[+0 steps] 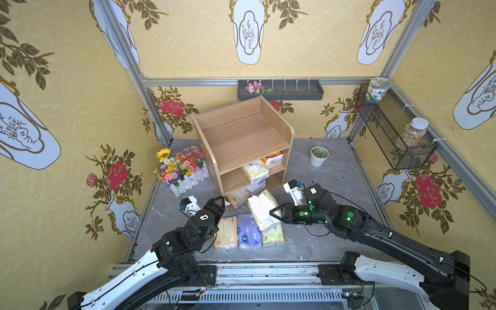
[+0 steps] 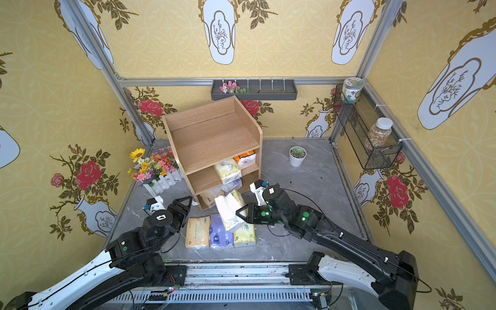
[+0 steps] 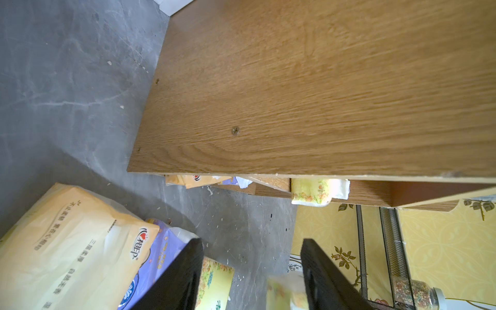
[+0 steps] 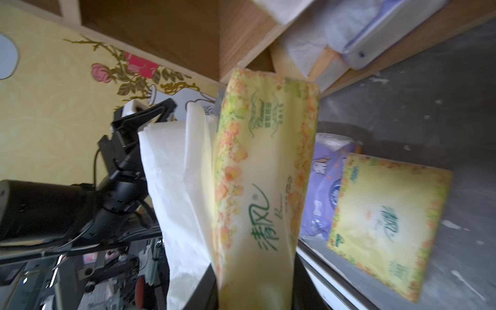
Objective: Remove the tissue boxes from the shelf
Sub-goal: Place the box of tissues at the center of the board.
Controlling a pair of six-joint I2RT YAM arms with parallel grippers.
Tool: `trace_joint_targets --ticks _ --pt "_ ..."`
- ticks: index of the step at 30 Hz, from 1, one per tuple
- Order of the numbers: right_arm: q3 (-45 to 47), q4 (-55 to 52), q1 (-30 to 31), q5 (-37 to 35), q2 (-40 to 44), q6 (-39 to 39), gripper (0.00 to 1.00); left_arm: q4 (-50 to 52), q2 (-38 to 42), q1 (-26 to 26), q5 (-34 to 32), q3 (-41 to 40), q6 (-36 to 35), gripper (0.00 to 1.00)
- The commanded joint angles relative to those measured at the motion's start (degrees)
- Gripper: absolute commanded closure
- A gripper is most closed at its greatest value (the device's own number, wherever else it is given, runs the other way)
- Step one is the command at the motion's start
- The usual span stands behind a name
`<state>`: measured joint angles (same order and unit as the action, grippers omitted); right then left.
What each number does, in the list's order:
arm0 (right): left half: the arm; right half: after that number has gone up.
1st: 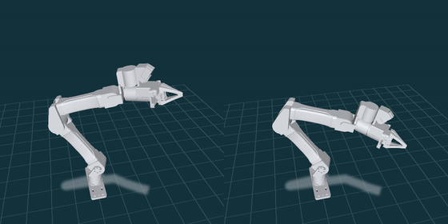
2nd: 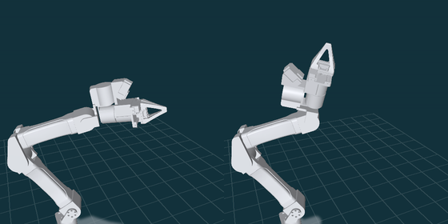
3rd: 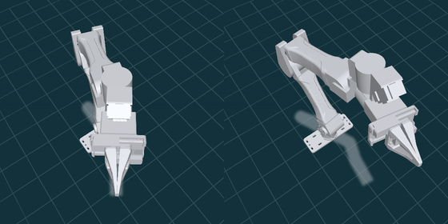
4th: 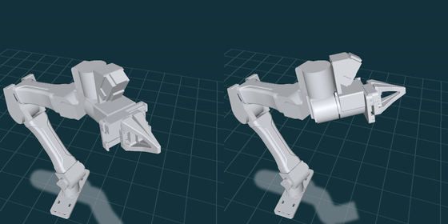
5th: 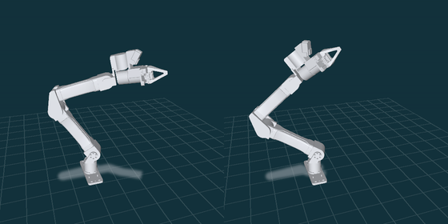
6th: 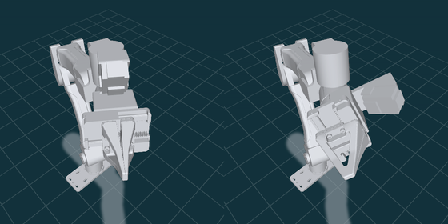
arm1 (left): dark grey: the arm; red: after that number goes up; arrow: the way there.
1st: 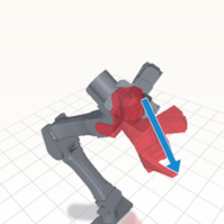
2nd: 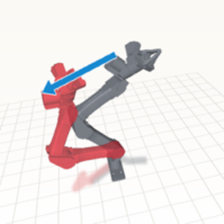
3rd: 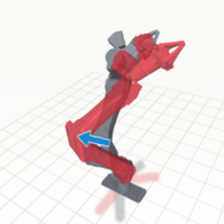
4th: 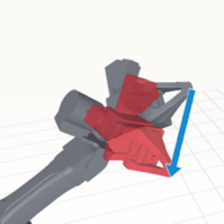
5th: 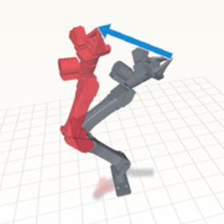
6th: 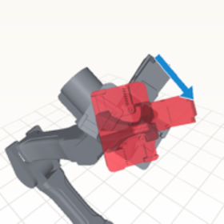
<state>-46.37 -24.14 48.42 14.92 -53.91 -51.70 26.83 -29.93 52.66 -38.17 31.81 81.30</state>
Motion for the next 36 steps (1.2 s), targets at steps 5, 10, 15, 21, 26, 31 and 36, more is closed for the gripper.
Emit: trace_joint_targets --ticks 5,10,15,21,26,31,36 --pt "2.4 -19.4 -9.4 -6.5 6.0 6.7 0.73 -2.3 0.1 -0.1 0.6 -0.5 -1.4 0.37" --pt "3.1 -25.9 -10.8 -10.0 6.3 7.9 0.74 -2.8 -0.1 0.0 1.1 -1.2 -1.5 0.37" --pt "7.3 -23.9 -10.8 -7.2 6.5 7.5 0.74 -6.2 0.6 -0.1 2.1 -3.8 -1.7 0.37" --pt "14.0 -14.6 -10.8 -4.5 8.9 6.1 0.72 -9.0 0.6 -0.1 3.1 -5.4 -1.8 0.38" --pt "21.2 -4.8 -11.2 0.5 10.5 2.9 0.71 -8.8 0.4 -0.1 3.0 -4.7 -2.5 0.38" --pt "24.3 -3.3 -12.0 -0.9 11.5 3.1 0.57 -9.8 0.2 -0.1 3.0 -5.0 -2.4 0.38" --pt "23.0 -7.1 -12.4 -4.3 8.9 4.0 0.29 -10.4 -0.3 -0.2 3.1 -4.8 -2.8 0.38"
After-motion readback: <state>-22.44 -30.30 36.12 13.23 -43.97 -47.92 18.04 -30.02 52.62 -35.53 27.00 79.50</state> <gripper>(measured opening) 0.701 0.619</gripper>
